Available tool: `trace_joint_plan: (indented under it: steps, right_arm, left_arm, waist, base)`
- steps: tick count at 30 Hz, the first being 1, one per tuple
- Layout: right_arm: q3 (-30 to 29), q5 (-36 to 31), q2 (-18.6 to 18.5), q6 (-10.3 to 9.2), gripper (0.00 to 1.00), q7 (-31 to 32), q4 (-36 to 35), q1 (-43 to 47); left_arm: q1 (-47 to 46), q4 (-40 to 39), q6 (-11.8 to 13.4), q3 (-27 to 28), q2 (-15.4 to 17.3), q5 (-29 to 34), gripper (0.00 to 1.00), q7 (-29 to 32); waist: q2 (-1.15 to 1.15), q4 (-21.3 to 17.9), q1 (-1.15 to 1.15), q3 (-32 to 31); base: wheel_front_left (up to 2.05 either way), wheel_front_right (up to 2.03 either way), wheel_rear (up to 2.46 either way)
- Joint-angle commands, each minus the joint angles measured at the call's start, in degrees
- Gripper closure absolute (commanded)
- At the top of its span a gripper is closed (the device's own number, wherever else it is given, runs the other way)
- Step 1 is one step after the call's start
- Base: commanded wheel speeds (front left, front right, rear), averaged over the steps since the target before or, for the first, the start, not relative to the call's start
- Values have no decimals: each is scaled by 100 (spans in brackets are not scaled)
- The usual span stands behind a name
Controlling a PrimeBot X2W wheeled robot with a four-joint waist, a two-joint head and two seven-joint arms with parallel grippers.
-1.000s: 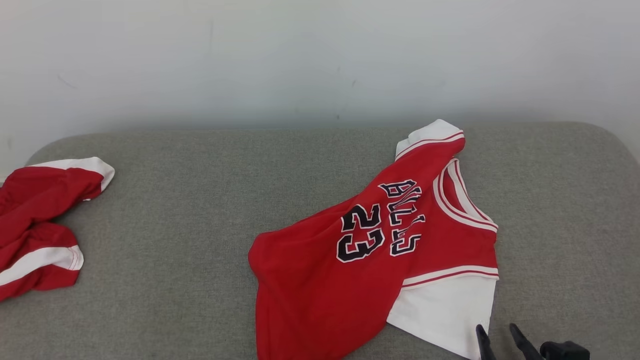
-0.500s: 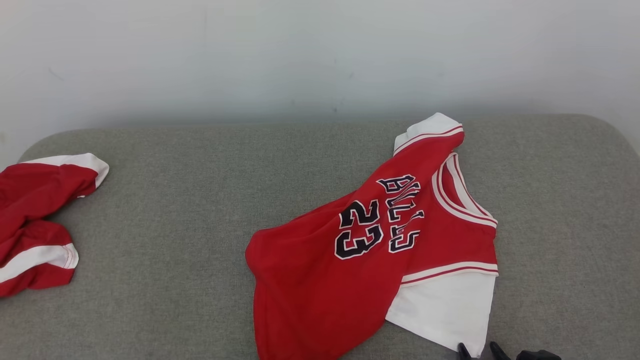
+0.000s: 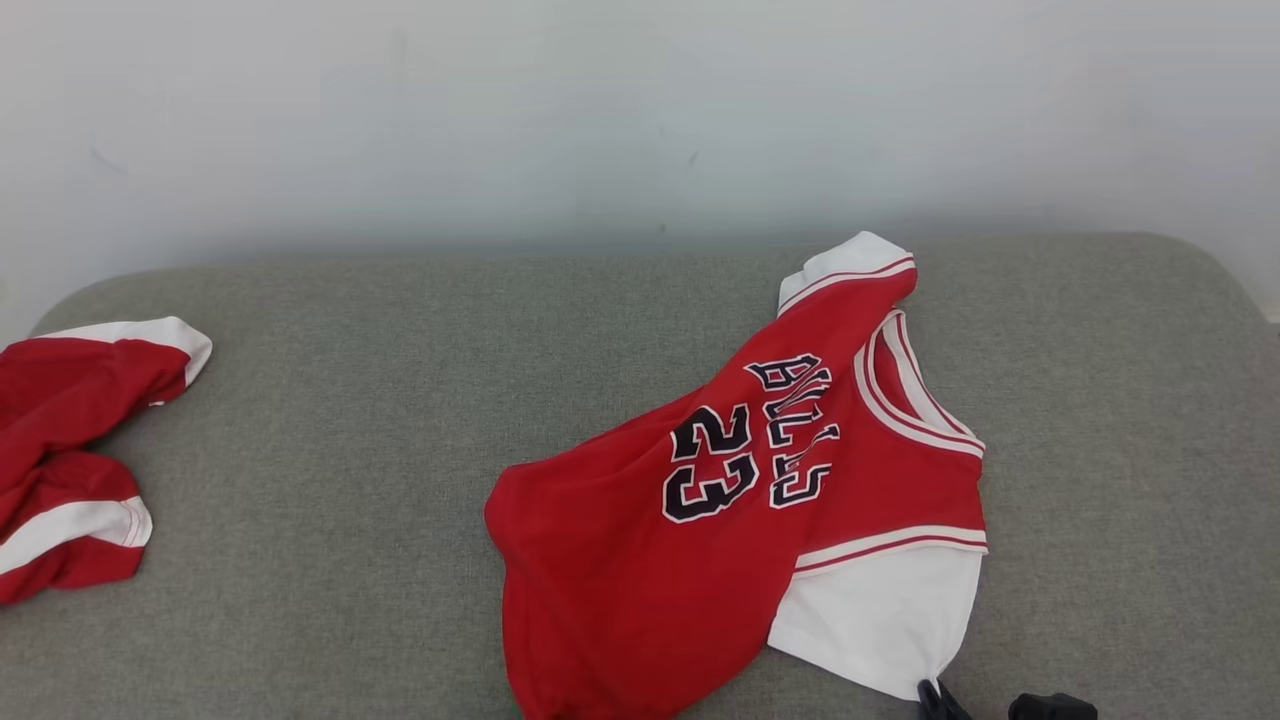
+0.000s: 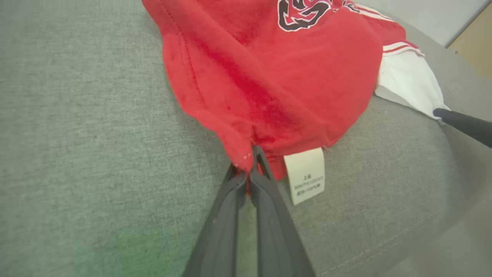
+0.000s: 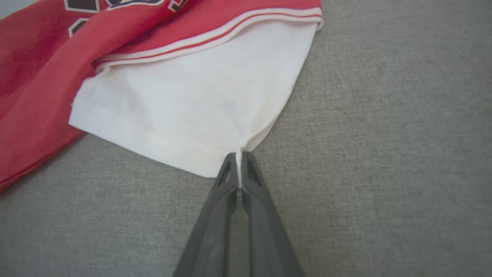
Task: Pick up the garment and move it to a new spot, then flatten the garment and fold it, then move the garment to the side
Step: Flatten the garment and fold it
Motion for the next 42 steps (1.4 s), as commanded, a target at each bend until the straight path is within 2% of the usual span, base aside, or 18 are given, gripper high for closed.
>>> trace_joint_plan:
  steps: [1,6,8,14,18,22,27,31,33,36,41,42]
  right_arm:
    - [28,38,-14,-13,100,-23,54,-8]
    - [-96,154,-255,-13,100,-154,-131,66]
    - [-251,283,-452,-13,100,-162,-428,277]
    - [-220,679,-639,-13,100,198,-1390,496]
    - [-134,865,-710,-13,100,579,-2117,268]
    - [-125,1013,-974,-13,100,1008,-2658,-331]
    - [-148,1352,-1320,-13,100,1548,-2828,-1768]
    - [-220,1600,-1563,-13,100,1930,-2431,-3305]
    - [-255,1660,-1566,-13,100,2052,-2165,-4139]
    - [-300,1664,-1565,-13,100,2262,-1748,-5424]
    - [-530,1504,-1474,-13,100,2445,-765,-7614]
    - [-530,1504,-1474,-13,100,2445,-765,-7614]
  left_arm:
    - [0,-65,17,0,0,28,100,-39]
    - [278,-528,146,268,168,-2,100,-33]
    - [522,-958,272,575,318,-81,100,-33]
    - [713,-1609,260,709,501,-26,100,-35]
    - [353,-1968,214,663,583,20,100,42]
    - [-388,-2290,118,587,924,136,100,381]
    - [-1866,-2616,21,582,1497,-91,100,1031]
    - [-3383,-2566,8,495,1858,-539,100,1538]
    - [-4196,-2435,9,304,2041,-745,100,1691]
    - [-5447,-2159,11,193,2032,-1308,100,1968]
    - [-7551,-1367,10,19,2099,-1689,100,2181]
    - [-7551,-1367,10,19,2099,-1689,100,2181]
  waist:
    - [0,-2,0,-14]
    - [0,-21,0,-58]
    - [0,-18,0,-58]
    - [0,-102,0,29]
    - [0,-183,0,148]
    - [0,-239,0,369]
    - [0,-344,0,906]
    - [0,-355,0,1551]
    - [0,-356,0,1871]
    - [0,-343,0,2404]
    - [0,-392,0,3196]
    - [0,-392,0,3196]
  base:
    - [0,0,0]
    - [0,0,0]
    - [0,0,0]
    - [0,0,0]
    - [0,0,0]
    - [0,0,0]
    - [0,0,0]
    - [0,0,0]
    - [0,0,0]
    - [0,0,0]
    - [0,0,0]
    - [0,0,0]
